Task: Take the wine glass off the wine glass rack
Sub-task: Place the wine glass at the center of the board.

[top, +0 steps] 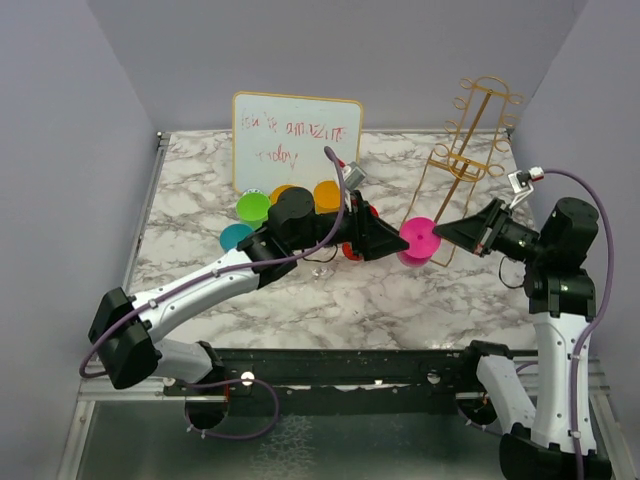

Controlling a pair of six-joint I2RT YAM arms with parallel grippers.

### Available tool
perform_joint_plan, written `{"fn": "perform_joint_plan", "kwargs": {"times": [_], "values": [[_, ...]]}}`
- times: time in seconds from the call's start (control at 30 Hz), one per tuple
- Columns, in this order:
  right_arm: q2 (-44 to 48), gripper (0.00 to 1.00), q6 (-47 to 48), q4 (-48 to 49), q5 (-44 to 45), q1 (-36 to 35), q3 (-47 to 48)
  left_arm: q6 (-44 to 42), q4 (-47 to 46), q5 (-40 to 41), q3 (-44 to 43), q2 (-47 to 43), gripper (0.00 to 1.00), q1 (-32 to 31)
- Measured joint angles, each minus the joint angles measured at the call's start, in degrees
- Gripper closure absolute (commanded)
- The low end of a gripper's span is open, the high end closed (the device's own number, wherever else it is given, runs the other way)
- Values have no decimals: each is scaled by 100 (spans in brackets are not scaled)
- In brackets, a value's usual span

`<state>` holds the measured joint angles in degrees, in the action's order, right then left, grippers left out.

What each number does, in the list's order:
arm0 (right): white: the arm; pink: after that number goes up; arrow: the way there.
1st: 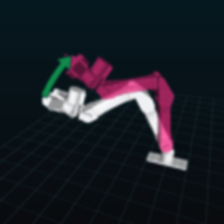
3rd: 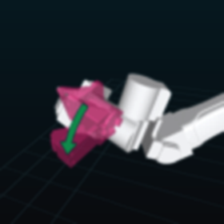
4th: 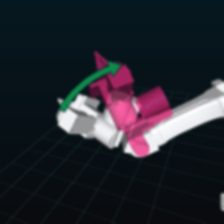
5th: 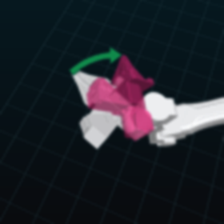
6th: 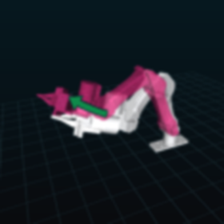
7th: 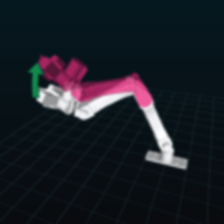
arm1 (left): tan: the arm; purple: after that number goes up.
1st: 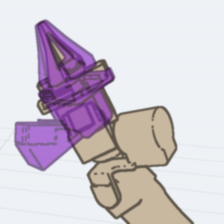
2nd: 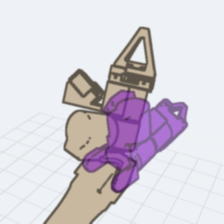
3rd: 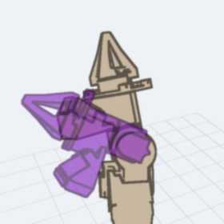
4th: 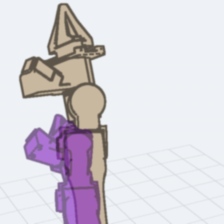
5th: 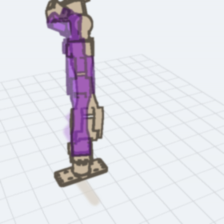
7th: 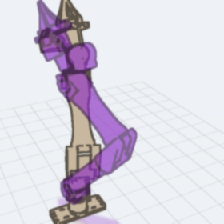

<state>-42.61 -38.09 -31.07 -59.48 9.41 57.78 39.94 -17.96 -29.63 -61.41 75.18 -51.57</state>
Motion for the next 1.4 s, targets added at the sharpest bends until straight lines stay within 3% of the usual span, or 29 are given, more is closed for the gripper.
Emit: {"fn": "perform_joint_plan", "kwargs": {"times": [0.3, 0.4, 0.47, 0.57, 0.63, 0.8, 0.87, 1.07, 1.4], "values": [[28, 100, -2, 282, -238, -48, -205, 101, -203, -4, -101, 437, 64, -138], [24, 99, 0, 319, -280, -48, -238, 118, -225, -17, -105, 481, 74, -149], [26, 100, 4, 319, -308, -48, -245, 120, -229, -17, -105, 496, 86, -149], [28, 99, 50, 358, -332, -48, -245, 142, -234, -15, -114, 503, 91, -149], [28, 99, 94, 415, -343, -46, -245, 151, -236, -15, -131, 503, 100, -144], [39, 67, 186, 470, -391, -48, -234, 155, -234, -22, -157, 503, 100, -144], [37, 61, 212, 431, -435, -52, -199, 160, -258, -63, -160, 503, 100, -144], [-42, 53, 219, 402, -498, -81, 61, 66, -247, -149, -92, 317, 100, -195], [-619, 46, 149, 754, -627, -85, 1147, -1847, 1152, -365, -177, -896, 100, -219]]}}
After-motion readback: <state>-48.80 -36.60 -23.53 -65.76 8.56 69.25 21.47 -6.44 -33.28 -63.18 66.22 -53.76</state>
